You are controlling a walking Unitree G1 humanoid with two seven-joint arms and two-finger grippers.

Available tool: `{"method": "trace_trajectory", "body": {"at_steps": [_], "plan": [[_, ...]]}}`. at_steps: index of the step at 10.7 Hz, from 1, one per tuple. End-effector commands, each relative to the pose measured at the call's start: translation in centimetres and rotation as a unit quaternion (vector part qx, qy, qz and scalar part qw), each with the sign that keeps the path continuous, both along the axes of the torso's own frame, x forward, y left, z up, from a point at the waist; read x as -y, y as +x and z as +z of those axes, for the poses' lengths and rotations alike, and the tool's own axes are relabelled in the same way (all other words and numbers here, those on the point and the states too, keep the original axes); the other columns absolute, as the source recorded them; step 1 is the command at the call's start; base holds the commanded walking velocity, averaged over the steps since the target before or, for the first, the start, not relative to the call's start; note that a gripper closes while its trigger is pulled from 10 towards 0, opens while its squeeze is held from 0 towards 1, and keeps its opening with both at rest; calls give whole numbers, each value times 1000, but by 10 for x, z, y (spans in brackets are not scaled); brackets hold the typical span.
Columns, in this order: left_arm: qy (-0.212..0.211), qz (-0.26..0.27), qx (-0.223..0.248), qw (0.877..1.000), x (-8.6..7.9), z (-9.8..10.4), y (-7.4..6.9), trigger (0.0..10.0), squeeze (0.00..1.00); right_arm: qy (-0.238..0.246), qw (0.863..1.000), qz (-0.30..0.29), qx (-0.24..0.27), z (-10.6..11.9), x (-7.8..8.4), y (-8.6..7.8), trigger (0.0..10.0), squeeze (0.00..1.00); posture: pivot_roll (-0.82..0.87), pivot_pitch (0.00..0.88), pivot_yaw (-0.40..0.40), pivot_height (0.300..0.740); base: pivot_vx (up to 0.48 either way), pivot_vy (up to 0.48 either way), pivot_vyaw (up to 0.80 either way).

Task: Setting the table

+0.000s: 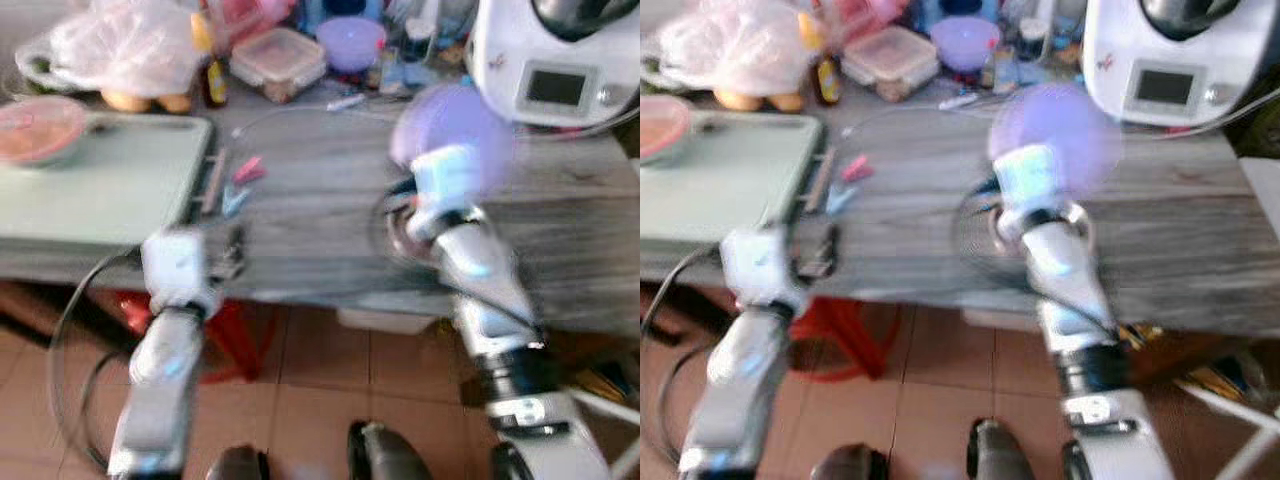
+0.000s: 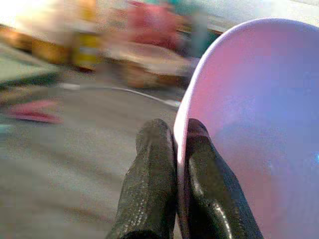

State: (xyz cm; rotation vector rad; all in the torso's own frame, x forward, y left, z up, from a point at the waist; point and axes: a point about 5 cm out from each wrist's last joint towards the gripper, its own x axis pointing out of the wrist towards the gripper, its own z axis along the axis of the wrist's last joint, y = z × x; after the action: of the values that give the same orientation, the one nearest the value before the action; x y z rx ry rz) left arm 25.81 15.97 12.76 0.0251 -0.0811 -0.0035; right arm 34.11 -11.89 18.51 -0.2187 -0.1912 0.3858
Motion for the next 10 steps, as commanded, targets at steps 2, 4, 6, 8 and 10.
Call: {"method": "trace_trajectory", "body": {"at_steps": [2, 4, 6, 8, 10], "plan": [[-2, -14, 2, 1000, 3, 6, -8, 10000, 0, 6, 996, 85, 4, 5, -15, -3, 10000, 0, 51, 166, 17, 740, 0, 0, 0], [0, -3, 1, 1000, -5, 9, -17, 10000, 0, -21, 996, 84, -12, -3, -14, 1, 10000, 0, 76, 175, 8, 740, 0, 0, 0], [3, -13, -11, 1000, -3, 5, -20, 10000, 0, -34, 996, 77, -34, -8, -11, 8, 10000, 0, 80, 177, 11, 740, 0, 0, 0], [5, -30, -12, 999, 3, 6, -16, 10000, 0, -44, 994, 86, -44, -15, -13, 11, 10000, 0, 74, 177, 12, 740, 0, 0, 0], [5, -40, -10, 999, 7, 8, -13, 10000, 0, -50, 990, 117, -54, -22, -21, 9, 10000, 0, 72, 180, 18, 740, 0, 0, 0]]}}
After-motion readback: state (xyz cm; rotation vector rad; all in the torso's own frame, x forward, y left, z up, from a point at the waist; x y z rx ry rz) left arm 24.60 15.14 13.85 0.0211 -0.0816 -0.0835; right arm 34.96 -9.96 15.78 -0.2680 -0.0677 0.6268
